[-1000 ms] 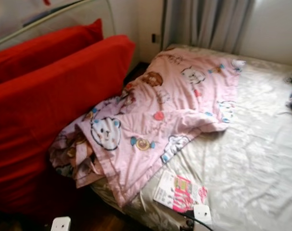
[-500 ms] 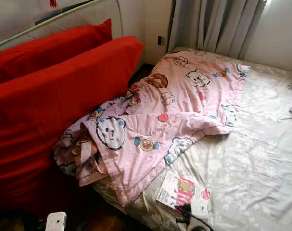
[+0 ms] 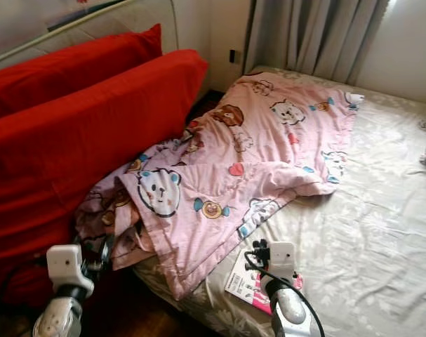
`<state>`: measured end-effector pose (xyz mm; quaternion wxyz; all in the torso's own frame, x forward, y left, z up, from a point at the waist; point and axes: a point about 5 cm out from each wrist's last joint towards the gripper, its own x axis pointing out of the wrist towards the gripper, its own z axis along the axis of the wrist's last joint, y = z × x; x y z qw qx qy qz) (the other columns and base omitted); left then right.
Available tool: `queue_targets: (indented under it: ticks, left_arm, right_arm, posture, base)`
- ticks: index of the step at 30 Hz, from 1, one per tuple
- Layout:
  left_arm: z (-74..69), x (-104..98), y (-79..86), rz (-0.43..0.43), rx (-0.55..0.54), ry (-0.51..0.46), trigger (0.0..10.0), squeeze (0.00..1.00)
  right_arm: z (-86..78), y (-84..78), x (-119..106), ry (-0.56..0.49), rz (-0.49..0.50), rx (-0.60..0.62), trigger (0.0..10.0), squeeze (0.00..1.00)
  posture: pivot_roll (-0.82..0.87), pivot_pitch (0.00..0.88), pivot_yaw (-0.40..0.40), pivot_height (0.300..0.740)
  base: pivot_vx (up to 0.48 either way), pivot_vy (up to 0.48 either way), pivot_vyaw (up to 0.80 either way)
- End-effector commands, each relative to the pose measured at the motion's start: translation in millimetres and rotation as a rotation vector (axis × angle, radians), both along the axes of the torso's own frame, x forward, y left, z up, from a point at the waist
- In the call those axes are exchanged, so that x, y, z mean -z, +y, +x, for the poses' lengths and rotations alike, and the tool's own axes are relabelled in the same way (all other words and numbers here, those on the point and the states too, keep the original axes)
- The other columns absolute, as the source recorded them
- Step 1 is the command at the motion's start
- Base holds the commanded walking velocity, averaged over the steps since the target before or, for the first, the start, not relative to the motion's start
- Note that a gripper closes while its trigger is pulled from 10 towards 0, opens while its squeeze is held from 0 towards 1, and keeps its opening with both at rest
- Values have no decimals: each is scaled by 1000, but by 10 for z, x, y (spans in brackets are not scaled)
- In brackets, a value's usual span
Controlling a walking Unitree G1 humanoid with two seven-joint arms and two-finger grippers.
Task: Clean up the room
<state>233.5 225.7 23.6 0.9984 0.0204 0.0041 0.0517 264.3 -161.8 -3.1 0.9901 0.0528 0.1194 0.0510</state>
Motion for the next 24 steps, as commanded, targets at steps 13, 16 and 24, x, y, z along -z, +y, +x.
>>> queue_targets:
  ticks: [13, 16, 24]
  left_arm:
    - [54, -265, -110, -28, 23, -66, 10000, 0]
    - [41, -322, -84, -22, 22, -83, 10000, 0]
    - [144, -508, -139, -14, 61, -138, 10000, 0]
  right_arm:
    - [139, 15, -262, -126, -7, -11, 10000, 0]
    - [144, 13, -291, -138, -9, -6, 10000, 0]
    - [113, 20, -300, -144, -9, 14, 10000, 0]
  posture:
    - [-53, 101, -39, 740]
    - [-49, 106, -41, 740]
    - [-41, 118, -38, 740]
  base:
    - [0, 0, 0]
    - [0, 0, 0]
    - [0, 0, 0]
